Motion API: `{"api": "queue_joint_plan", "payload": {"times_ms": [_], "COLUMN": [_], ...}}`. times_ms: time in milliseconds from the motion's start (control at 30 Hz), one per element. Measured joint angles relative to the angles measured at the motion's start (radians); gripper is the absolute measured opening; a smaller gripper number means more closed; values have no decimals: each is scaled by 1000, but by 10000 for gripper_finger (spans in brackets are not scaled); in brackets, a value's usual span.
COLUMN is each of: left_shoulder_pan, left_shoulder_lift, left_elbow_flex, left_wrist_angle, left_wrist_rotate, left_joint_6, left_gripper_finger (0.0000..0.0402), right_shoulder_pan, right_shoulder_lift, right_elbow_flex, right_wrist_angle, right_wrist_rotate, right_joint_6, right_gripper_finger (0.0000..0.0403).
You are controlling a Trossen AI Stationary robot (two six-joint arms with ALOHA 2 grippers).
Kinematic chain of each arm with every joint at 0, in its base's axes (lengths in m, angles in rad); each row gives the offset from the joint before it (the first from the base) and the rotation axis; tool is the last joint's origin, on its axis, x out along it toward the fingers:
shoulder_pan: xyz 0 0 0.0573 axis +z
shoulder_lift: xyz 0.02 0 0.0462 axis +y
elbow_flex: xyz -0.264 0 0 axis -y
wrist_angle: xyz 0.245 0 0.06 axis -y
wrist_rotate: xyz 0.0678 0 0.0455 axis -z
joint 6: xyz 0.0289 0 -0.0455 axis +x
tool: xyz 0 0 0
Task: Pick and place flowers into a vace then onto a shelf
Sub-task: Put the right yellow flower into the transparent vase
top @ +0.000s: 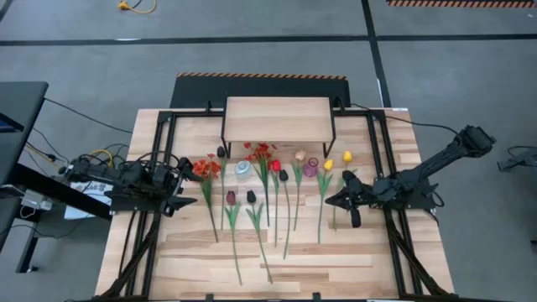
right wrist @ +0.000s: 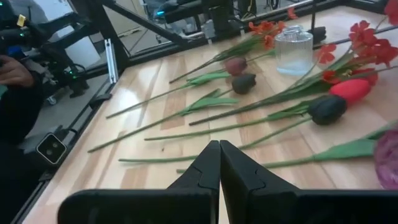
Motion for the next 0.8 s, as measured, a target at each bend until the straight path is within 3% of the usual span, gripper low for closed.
{"api": "queue_joint_plan", "payload": {"times_ms": [333, 633, 800], "left_shoulder_pan": [-124, -158, -171], "left_shoulder_lift": [245, 441, 495], "left_elbow_flex": [3, 66, 107], "left_wrist_angle": [223, 245, 263], "left_wrist_rotate": [-119, -163, -163], "left_joint_6": [53, 53, 77], "left_gripper_finger": [309, 309, 309], "right_shoulder_pan": [15, 23, 72], "right_shoulder_lift": [208, 381, 474], "right_elbow_flex": [28, 28, 51], "right_wrist_angle": [183, 381, 481], "right_wrist_rotate": [1, 8, 81], "right_joint_6": [21, 84, 84], "right_gripper_finger": [0, 0, 0]}}
